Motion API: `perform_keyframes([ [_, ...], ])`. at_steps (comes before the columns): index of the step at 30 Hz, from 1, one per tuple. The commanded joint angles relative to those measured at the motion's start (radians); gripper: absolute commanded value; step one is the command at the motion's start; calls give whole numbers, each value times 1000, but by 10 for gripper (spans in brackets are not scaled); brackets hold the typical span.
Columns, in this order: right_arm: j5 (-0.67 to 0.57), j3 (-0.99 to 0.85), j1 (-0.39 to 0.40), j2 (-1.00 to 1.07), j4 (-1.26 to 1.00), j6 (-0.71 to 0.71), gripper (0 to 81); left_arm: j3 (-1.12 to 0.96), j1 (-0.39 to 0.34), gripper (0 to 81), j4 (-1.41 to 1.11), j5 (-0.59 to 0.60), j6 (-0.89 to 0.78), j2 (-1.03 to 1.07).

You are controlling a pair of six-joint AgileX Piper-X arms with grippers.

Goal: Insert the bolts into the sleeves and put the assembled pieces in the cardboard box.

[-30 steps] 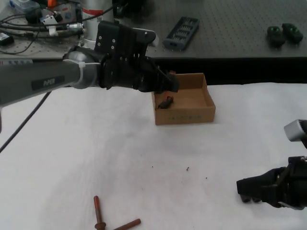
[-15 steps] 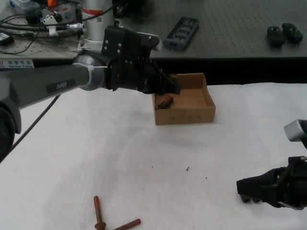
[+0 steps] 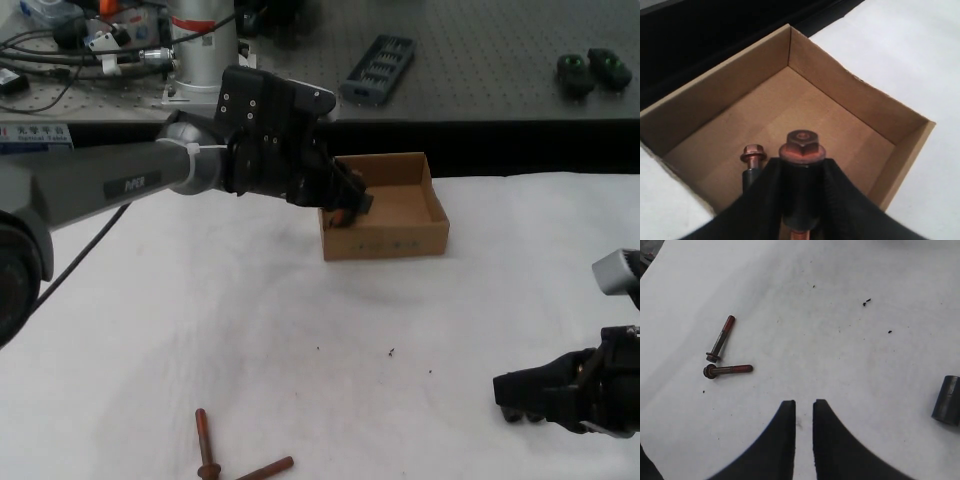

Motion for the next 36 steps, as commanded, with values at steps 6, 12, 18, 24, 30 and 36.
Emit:
perform_keyframes([
  [6, -7, -10, -4, -9, -3, -8, 113, -17, -1, 114, 26, -31, 51, -7],
  [12, -7, -10, -4, -9, -3, -8, 112, -17, -1, 131, 68, -31, 66, -3],
  [18, -7, -10, -4, -9, -3, -8, 112, -17, -1, 184, 135, -34, 74, 21],
  [24, -9, -10, -4, -9, -3, -8, 113, -17, -1, 185, 139, -31, 74, 30],
  [30, -9, -10, -4, -9, -3, -8, 113, -17, -1, 338, 137, 22, 72, 30],
  [36, -9, -10, -4, -9, -3, -8, 113, -29, -1, 453, 130, 56, 47, 20],
])
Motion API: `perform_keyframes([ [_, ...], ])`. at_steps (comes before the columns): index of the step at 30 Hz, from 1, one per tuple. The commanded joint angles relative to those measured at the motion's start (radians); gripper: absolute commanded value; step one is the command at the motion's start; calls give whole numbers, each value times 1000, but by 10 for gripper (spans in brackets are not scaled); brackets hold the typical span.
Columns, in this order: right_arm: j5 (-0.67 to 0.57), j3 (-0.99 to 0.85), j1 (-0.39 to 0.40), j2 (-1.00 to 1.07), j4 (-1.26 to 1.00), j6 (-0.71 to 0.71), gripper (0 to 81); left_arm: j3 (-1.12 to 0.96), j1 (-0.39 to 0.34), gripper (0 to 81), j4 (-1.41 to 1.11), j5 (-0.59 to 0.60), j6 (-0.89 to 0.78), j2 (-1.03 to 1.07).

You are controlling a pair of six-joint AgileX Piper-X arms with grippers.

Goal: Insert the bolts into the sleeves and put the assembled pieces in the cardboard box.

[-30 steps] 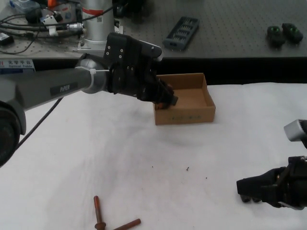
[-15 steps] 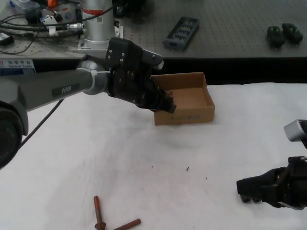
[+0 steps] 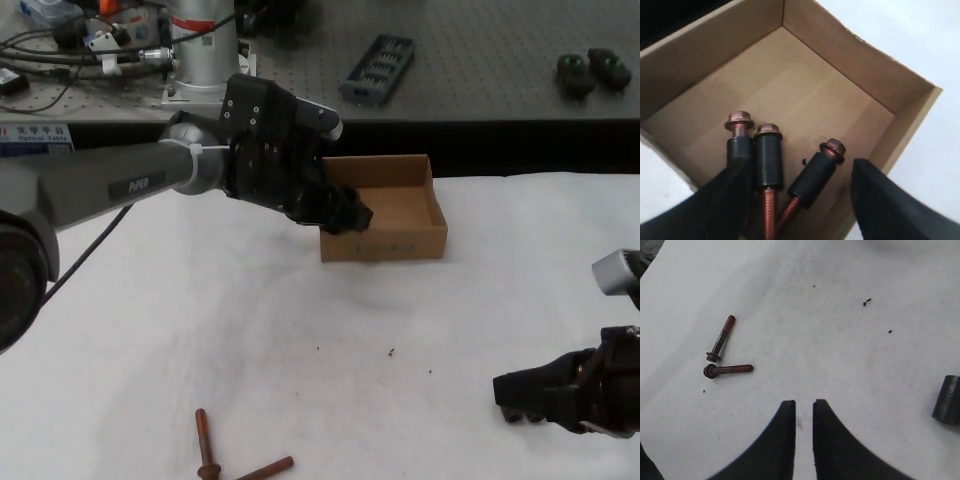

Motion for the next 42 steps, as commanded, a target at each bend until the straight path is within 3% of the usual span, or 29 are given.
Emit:
perform_keyframes([
  [1, -9, -10, -4, -9, -3, -8, 113, -8, -1, 453, 11, 37, -20, -4],
  [9, 20, -10, -4, -9, -3, -8, 113, -8, -6, 450, 55, 78, -57, -77],
  [17, 138, -10, -4, -5, -3, -17, 120, -8, -36, 312, 258, 262, 3, -192],
  [23, 234, -10, -4, -5, -3, -17, 228, -6, -71, 256, 352, 306, 40, -260],
  [26, 233, -10, -4, 11, -3, -14, 223, 11, -92, 230, 409, 305, 94, -299],
  [36, 233, -36, -4, 107, -1, 0, 223, 370, -120, 230, 333, 260, 104, -557],
  [42, 242, -76, -4, 106, -1, 0, 223, 637, -120, 231, 127, 170, -18, -752],
])
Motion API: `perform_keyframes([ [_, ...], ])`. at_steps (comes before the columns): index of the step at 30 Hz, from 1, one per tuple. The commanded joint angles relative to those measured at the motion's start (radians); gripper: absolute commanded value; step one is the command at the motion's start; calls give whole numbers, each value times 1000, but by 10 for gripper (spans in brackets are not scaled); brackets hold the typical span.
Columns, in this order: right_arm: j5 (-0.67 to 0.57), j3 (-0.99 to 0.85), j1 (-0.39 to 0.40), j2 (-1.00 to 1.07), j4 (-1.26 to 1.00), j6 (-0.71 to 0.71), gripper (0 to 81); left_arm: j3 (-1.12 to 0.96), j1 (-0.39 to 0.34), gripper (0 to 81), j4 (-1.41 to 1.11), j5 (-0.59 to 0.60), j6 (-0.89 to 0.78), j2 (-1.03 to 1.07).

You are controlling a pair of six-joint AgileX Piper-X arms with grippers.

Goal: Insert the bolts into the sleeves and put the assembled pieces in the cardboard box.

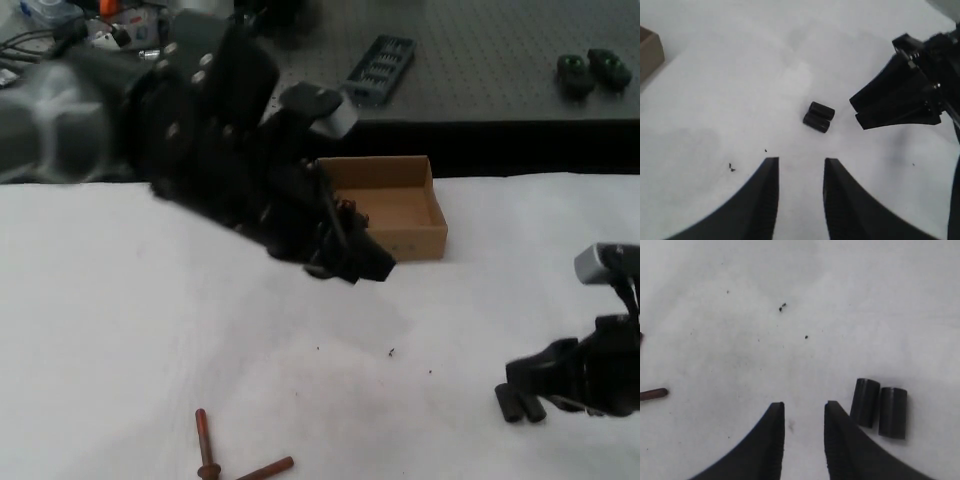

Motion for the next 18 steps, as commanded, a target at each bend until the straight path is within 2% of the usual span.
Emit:
perform_keyframes([
  [1, 4, -15, -4, 2, -2, 1, 223, 193, -2, 231, -186, -84, -124, -164],
  [7, 24, -17, -4, 42, -3, 1, 223, 351, -2, 234, -255, -169, -183, -270],
  [10, 26, -17, -4, 85, -3, 1, 223, 398, -2, 265, -255, -225, -183, -290],
  [13, 39, -19, -4, 126, -3, 1, 223, 446, -2, 295, -326, -233, -219, -297],
  [18, 59, -43, -4, 168, 17, -17, 223, 534, -2, 295, -528, -233, -337, -300],
])
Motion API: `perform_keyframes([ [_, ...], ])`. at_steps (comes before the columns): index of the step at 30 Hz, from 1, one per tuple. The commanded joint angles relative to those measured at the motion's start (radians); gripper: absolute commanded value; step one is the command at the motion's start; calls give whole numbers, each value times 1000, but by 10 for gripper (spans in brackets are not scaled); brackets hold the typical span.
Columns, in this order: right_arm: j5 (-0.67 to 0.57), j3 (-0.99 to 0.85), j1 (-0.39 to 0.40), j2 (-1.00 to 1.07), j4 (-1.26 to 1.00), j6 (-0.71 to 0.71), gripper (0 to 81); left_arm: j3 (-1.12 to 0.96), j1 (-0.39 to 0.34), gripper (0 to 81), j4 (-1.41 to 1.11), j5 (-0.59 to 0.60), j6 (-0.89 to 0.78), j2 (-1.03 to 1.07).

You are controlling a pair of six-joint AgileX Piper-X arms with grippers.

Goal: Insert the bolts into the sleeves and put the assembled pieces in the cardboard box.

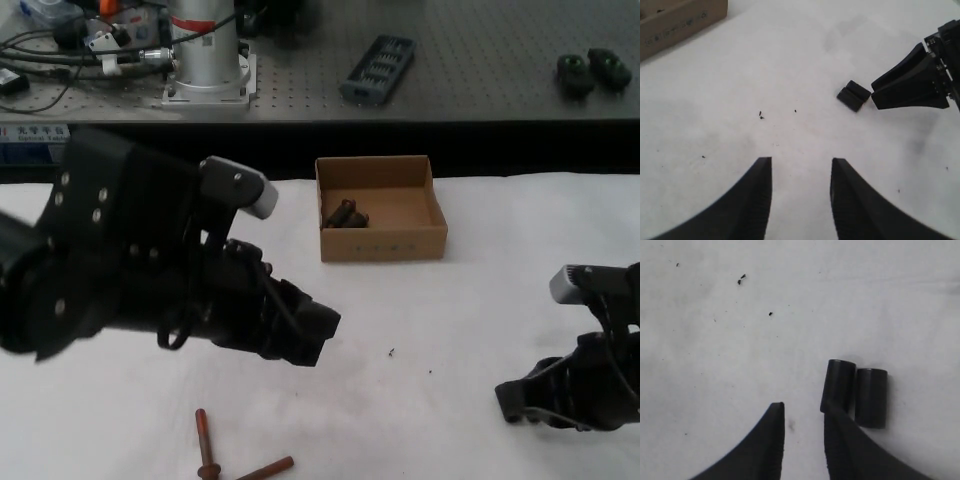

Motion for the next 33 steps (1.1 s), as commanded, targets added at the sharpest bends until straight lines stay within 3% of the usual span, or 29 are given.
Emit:
perform_keyframes([
  [1, 13, -23, -4, 7, 7, -18, 223, 71, -2, 295, -199, -13, -126, -19],
  [16, 79, -134, -4, 101, 77, -63, 223, 165, -2, 295, -364, -102, -214, -20],
  [33, 120, -140, -4, 184, 95, -63, 223, 165, -2, 294, -392, -120, -227, -50],
])
